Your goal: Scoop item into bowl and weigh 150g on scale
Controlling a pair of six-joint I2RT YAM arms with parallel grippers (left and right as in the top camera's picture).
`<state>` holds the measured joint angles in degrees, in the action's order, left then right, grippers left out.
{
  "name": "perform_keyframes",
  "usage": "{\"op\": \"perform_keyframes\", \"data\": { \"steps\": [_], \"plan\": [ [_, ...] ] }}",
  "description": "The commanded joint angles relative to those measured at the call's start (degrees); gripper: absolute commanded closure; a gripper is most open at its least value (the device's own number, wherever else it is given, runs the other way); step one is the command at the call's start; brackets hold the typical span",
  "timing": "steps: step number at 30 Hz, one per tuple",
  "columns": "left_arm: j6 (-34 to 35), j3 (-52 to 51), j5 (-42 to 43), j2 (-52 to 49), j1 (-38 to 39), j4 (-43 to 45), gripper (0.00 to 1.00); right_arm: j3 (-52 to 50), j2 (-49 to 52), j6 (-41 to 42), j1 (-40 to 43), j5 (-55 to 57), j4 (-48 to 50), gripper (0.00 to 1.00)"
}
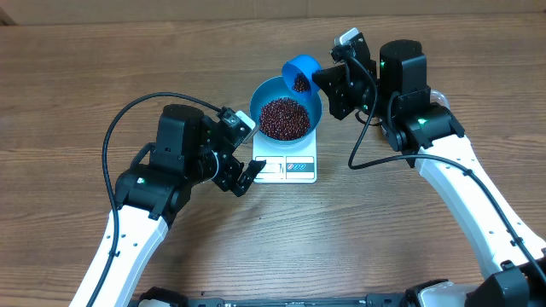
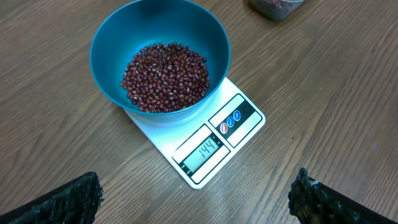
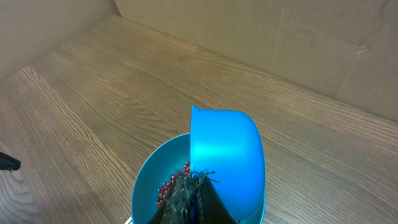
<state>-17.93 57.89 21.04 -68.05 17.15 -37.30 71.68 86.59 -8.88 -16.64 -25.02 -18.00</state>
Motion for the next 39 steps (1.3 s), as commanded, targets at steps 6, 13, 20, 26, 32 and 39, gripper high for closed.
{"op": "perform_keyframes", "data": {
  "steps": [6,13,20,26,32,39],
  "plan": [
    [0.81,1.46,0.85,-0.09,-0.31,0.0,0.01,1.77,-0.09,-0.46,-0.02,0.59,-0.72,0.96],
    [0.81,1.46,0.85,-0.09,-0.31,-0.02,0.0,1.77,-0.09,-0.48,-0.02,0.59,0.26,0.96],
    [0.81,1.46,0.85,-0.09,-0.31,-0.02,0.0,1.77,-0.09,-2.36,-0.02,2.1,0.74,0.96],
    [0.81,1.46,0.85,-0.09,-0.31,0.0,0.01,1.77,0.24,-3.76,-0.02,2.08,-1.4,0.96],
    [0.81,1.46,0.85,-0.09,-0.31,-0.02,0.0,1.77,0.57,-6.62,-0.07,2.03,-0.76,0.96],
    [0.81,1.46,0.85,-0.09,-0.31,-0.02,0.01,1.75,0.98,-6.6,-0.07,1.84,-0.22,0.96]
  ]
}}
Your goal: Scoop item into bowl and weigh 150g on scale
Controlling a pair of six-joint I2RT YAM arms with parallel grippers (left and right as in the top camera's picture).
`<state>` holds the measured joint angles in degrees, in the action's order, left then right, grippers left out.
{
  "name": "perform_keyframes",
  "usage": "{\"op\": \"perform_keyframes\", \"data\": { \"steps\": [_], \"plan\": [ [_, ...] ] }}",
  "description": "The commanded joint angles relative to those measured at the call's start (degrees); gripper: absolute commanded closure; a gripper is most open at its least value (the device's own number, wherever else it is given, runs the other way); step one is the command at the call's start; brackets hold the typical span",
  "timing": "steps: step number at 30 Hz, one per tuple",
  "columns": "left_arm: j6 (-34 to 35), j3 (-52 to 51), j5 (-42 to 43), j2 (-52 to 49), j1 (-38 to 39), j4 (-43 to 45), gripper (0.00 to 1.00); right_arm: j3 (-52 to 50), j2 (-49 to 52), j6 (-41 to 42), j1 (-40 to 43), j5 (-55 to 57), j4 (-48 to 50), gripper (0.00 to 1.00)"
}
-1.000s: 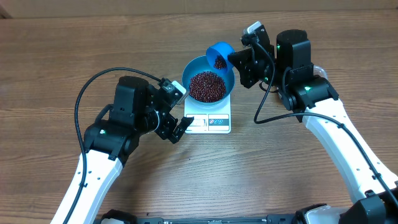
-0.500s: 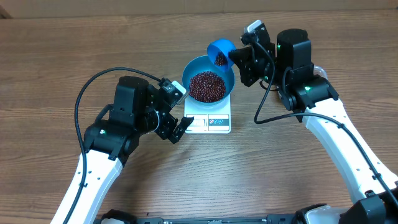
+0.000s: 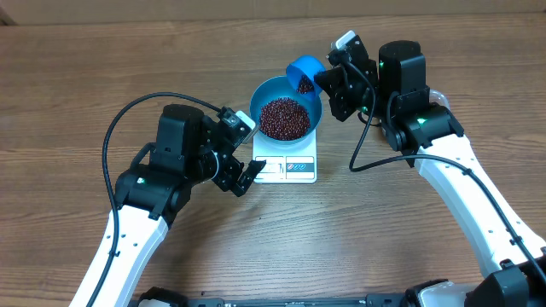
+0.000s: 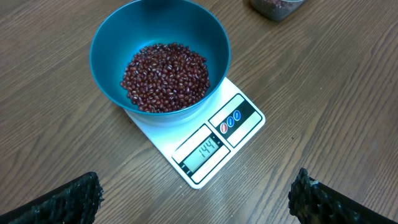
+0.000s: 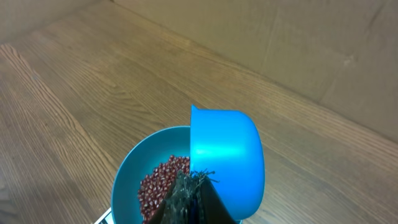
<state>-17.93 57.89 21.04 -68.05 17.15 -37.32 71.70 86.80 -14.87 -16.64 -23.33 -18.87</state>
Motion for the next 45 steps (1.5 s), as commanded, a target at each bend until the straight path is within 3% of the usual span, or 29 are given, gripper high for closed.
{"op": "perform_keyframes", "data": {
  "steps": [1,45],
  "plan": [
    [0.81,1.46,0.85,-0.09,-0.31,0.0,0.01,1.73,0.79,-0.59,-0.07,0.15,0.07,0.96],
    [0.81,1.46,0.85,-0.09,-0.31,0.0,0.0,1.38,1.95,0.02,-0.13,-0.7,-0.96,0.96]
  ]
}}
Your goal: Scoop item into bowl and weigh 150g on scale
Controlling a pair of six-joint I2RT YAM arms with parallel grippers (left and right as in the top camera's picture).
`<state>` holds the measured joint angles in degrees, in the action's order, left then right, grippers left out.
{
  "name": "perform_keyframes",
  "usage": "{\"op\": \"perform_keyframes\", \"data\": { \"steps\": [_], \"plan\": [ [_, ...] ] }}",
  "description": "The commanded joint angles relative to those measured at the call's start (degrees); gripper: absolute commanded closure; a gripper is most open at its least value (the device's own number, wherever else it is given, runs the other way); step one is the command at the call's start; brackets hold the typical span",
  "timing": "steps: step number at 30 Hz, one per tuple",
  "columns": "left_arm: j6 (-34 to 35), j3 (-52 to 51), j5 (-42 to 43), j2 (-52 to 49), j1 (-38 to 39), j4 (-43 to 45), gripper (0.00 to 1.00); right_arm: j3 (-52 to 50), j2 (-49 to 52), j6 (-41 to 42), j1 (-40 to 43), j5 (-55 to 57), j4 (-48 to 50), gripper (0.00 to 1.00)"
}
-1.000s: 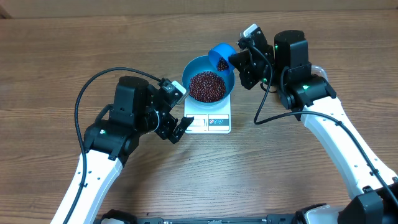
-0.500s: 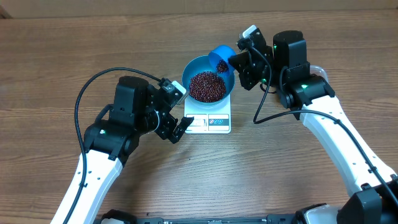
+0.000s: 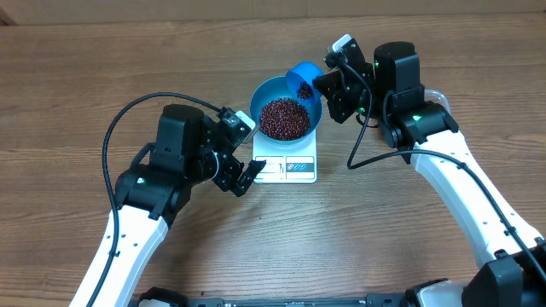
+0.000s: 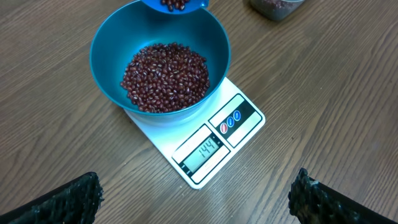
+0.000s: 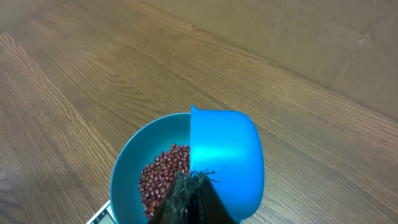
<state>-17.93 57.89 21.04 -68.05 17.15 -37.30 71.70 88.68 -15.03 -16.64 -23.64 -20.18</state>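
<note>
A teal bowl [image 3: 273,92] of red beans [image 4: 165,76] sits on a white scale [image 3: 294,169] whose display [image 4: 205,150] reads 144. My right gripper [image 3: 328,85] is shut on the handle of a blue scoop [image 3: 303,78], which tilts over the bowl's far right rim with a few beans [image 4: 173,4] in it. In the right wrist view the scoop [image 5: 225,155] hides part of the bowl [image 5: 127,174]. My left gripper [image 3: 239,177] stands open just left of the scale, its fingertips [image 4: 71,196] wide apart and holding nothing.
A clear container of beans [image 4: 277,6] stands on the wooden table beyond the scale at the far right. A brown cardboard wall [image 5: 298,31] runs along the back of the table.
The right gripper has brought the scoop further over the bowl, so its lip now shows at the top of the left wrist view. The scale still reads 144. The left arm has not moved.
The scoop was held by the right gripper above the bowl's far right edge with beans in it. It then stood lower and closer to the bowl, and now tilts over the rim. The reading has stayed at 144 throughout, and the left gripper stayed open beside the scale.
</note>
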Motion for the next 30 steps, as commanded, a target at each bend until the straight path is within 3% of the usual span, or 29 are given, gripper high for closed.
{"op": "perform_keyframes", "data": {
  "steps": [1,30],
  "plan": [
    [0.81,1.46,0.85,-0.09,-0.31,-0.02,0.0,1.38,0.07,0.17,-0.13,-0.39,0.37,0.96],
    [0.81,1.46,0.85,-0.09,-0.31,-0.02,0.01,1.38,0.07,-1.31,-0.13,-0.42,0.52,0.96]
  ]
}}
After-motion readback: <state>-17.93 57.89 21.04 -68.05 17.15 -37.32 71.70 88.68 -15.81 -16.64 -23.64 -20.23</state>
